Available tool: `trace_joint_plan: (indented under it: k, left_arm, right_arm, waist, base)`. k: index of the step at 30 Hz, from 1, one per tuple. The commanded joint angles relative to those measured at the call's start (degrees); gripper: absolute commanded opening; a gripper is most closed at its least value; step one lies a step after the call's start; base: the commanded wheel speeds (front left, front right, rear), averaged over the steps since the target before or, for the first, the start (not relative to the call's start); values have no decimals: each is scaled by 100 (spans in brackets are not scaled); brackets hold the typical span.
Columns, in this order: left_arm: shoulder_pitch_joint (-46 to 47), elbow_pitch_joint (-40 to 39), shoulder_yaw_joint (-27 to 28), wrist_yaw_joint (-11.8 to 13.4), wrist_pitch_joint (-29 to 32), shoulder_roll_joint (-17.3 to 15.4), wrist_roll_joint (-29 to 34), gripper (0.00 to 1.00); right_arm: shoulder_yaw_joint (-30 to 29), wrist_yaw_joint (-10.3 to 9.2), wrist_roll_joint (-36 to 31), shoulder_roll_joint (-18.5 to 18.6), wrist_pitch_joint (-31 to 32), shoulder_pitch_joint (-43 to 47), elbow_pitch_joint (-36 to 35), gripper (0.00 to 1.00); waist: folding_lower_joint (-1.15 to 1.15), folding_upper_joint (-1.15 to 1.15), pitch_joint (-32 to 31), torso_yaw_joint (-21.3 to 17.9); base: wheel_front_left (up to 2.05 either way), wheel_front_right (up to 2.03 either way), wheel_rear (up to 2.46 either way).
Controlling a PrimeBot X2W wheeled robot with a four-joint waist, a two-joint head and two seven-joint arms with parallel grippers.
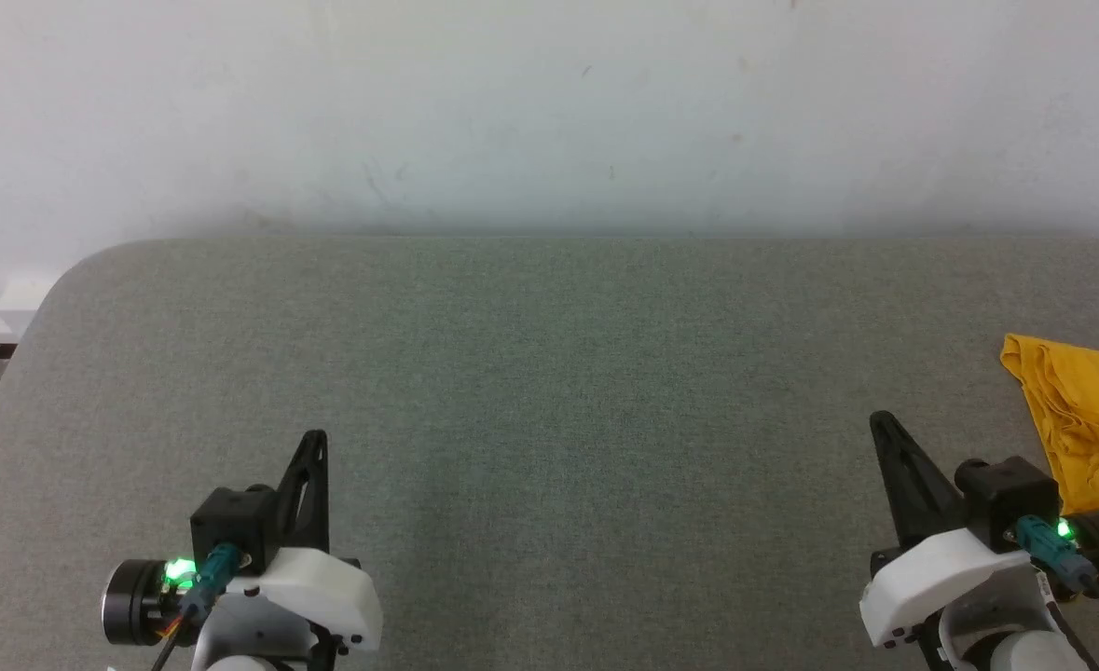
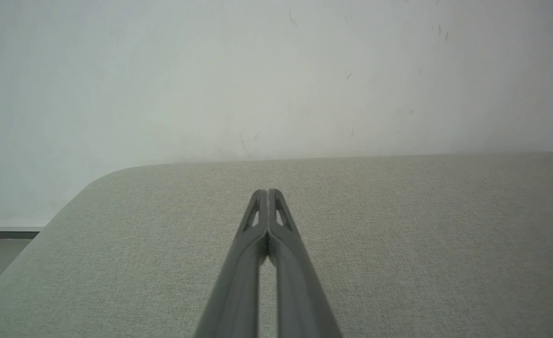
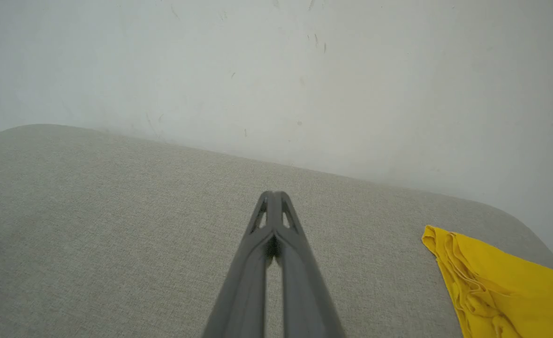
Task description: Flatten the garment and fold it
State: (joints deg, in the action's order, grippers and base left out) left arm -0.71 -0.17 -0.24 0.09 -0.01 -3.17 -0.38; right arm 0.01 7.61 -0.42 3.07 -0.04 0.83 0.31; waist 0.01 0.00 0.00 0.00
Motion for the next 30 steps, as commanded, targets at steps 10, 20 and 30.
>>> trace_joint_plan:
  k: [10, 20, 30]
  left_arm:
    - [71, 17, 24, -9, 1, 29, 38, 0]
    - [71, 17, 24, -9, 1, 29, 38, 0]
    - [71, 17, 24, -9, 1, 29, 38, 0]
  right_arm:
    - [-1, -12, 42, -19, 4, -83, -31, 0]
    - [-1, -12, 42, -19, 4, -83, -31, 0]
    - [-1, -12, 42, -19, 4, -83, -31, 0]
  waist:
    - [-1, 0, 0, 0]
    - [-1, 0, 0, 0]
    - [-1, 0, 0, 0]
  base:
    - [0, 0, 0]
    - [0, 0, 0]
    - [0, 0, 0]
